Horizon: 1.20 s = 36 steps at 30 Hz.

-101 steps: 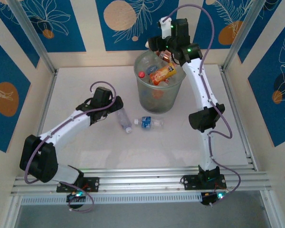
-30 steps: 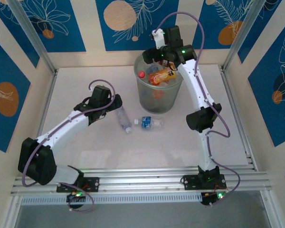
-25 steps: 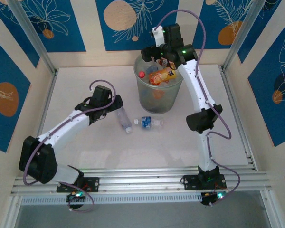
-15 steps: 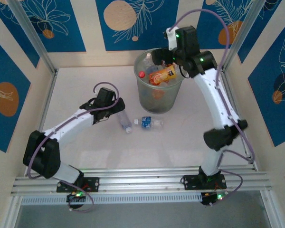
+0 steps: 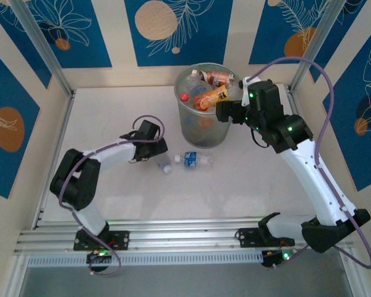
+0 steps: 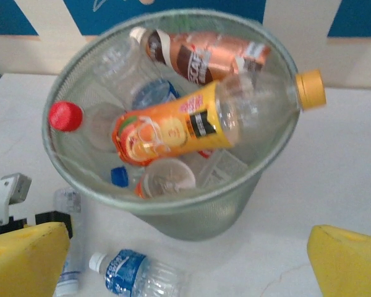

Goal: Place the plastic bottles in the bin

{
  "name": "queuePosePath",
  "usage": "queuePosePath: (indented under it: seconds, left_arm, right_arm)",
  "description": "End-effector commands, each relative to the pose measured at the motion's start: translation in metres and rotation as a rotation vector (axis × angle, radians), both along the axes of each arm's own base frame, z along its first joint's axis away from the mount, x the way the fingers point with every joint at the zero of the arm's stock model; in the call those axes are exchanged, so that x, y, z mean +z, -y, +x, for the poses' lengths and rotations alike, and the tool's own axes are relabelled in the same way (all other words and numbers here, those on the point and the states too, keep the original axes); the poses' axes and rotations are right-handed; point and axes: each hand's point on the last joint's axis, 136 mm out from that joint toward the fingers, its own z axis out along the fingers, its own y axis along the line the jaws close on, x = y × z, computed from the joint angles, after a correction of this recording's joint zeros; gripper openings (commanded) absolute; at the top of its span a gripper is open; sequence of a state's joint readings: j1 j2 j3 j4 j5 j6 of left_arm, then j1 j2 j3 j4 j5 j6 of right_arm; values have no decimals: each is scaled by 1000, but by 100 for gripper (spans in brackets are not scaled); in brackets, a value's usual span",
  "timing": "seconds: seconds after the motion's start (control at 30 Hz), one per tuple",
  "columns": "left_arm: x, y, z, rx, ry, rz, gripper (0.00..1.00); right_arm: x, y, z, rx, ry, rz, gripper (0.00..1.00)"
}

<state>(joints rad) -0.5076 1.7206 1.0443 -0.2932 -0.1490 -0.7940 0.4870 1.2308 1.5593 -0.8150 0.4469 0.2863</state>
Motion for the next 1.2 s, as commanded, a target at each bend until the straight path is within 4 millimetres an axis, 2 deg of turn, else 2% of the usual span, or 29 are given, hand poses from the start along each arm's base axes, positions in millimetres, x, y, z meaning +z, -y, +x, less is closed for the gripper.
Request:
queuePosePath:
  seconds: [0.0,0.17,0.3,0.47,0.57,0.67,0.77,0.93,1.0,1.17]
  left_arm:
    - [2,16,14,-34,15,-25,89]
    - [-11,21,23,-37,-7,-9,88]
    - [-17,21,24,-33,-20,-2,75]
    - [-6,11,24,-26,6,42,61]
    - [11,5,27,-27,50,67,57]
    - [42,0,31,-37,126,87,52]
    - [85,-2,36,-57,232,91,50]
    - [172,3,37,-106,445,45,50]
    - [210,11,33,-141,538,9,50]
    - [292,41,20,-235,760,-103,49]
  right_arm:
    - [-12,3,-12,-30,-37,23,99]
    - [-31,0,-23,-23,-89,-4,99]
    - [-43,9,-29,-68,-123,-35,99]
    - [-52,23,-38,-137,-145,-30,99]
    - [-56,33,-43,-195,-147,-19,99]
    - [-58,47,-49,-266,-132,2,99]
    - [-54,62,-56,-335,-99,32,99]
    - [-43,88,-67,-447,-50,70,99]
    - [-38,96,-68,-479,-41,79,99]
    - [-32,102,-59,-505,-64,87,99]
